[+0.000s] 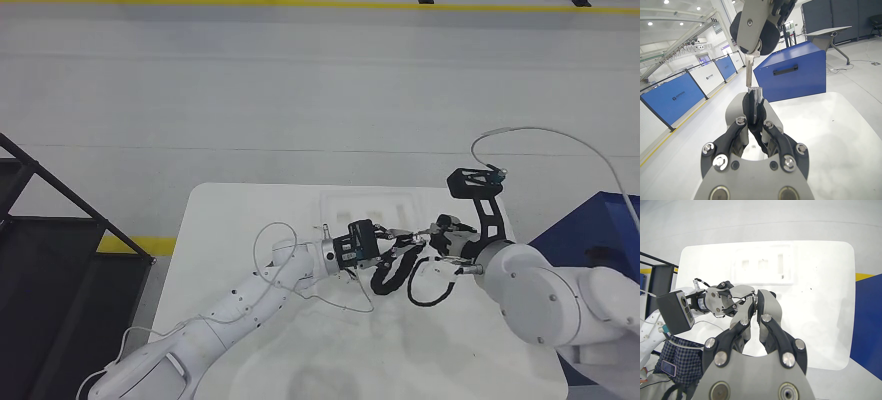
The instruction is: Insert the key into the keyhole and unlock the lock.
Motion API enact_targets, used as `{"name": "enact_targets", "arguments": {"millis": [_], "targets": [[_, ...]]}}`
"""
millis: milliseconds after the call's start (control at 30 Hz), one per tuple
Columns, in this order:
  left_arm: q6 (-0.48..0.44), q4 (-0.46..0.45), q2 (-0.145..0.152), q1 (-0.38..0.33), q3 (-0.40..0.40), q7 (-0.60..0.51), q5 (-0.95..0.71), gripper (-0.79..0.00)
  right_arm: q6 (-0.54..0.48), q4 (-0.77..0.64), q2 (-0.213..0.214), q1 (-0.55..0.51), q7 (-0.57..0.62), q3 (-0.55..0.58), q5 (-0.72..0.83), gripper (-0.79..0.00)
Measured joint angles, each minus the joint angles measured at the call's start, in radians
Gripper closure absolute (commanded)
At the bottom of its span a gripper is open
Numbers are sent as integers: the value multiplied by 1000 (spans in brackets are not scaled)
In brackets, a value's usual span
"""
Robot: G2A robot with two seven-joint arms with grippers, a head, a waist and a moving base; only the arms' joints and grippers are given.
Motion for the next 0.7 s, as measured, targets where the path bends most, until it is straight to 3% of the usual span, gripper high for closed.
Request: {"name": "enact_targets", "arguments": {"millis": [700], "targets": [[0,48,-27,-1,-13,36,23,0,2,0,16,58,-2,-68,24,0]]}}
